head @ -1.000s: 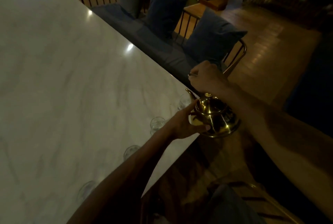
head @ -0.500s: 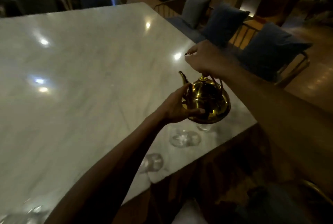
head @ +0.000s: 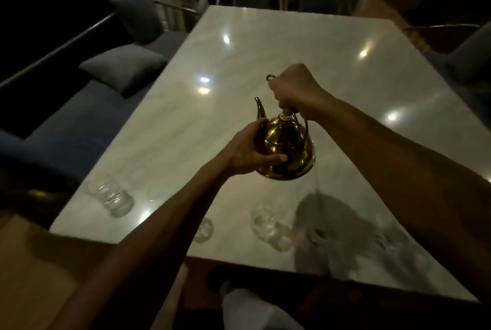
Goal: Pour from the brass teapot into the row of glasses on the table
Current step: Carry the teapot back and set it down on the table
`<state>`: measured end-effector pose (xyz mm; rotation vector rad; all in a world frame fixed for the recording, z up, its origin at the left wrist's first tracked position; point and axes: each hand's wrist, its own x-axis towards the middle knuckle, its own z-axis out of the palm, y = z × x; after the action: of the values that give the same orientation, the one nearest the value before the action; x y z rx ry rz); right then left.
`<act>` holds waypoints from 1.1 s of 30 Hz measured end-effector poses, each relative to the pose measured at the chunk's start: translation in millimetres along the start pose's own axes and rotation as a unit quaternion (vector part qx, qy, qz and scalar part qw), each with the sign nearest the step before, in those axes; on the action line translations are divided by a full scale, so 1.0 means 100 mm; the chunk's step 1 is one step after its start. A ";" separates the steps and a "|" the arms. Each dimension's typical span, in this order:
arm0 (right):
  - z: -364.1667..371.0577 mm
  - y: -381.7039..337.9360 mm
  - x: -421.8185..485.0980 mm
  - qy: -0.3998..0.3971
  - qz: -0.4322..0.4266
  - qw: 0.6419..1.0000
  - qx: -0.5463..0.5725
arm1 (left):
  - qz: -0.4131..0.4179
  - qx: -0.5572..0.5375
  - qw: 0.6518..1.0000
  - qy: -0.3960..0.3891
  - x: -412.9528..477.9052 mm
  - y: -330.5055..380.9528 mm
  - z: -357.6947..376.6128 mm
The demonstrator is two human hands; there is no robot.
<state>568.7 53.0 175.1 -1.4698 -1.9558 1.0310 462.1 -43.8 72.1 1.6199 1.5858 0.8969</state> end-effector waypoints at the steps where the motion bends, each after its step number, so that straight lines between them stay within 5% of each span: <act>1: 0.18 -0.11 0.04 -0.011 -0.007 1.000 0.007 | -0.007 0.003 1.000 0.016 -0.05 -0.14 -0.15; 11: 2.01 -0.95 0.46 -0.102 -0.050 0.992 0.055 | -0.073 0.014 0.993 0.093 -0.39 -1.44 -1.48; 23: 3.46 -1.38 0.63 -0.128 -0.024 0.990 0.060 | -0.137 0.055 0.986 0.071 -0.54 -2.78 -2.55; 33: 4.16 -1.40 0.81 -0.076 0.140 0.978 0.135 | -0.118 0.159 0.979 -0.041 -0.31 -3.47 -2.87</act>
<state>150.0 -6.0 33.0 -1.5759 -1.6520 1.5092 35.1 -66.4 -73.0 1.6097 1.8884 0.4629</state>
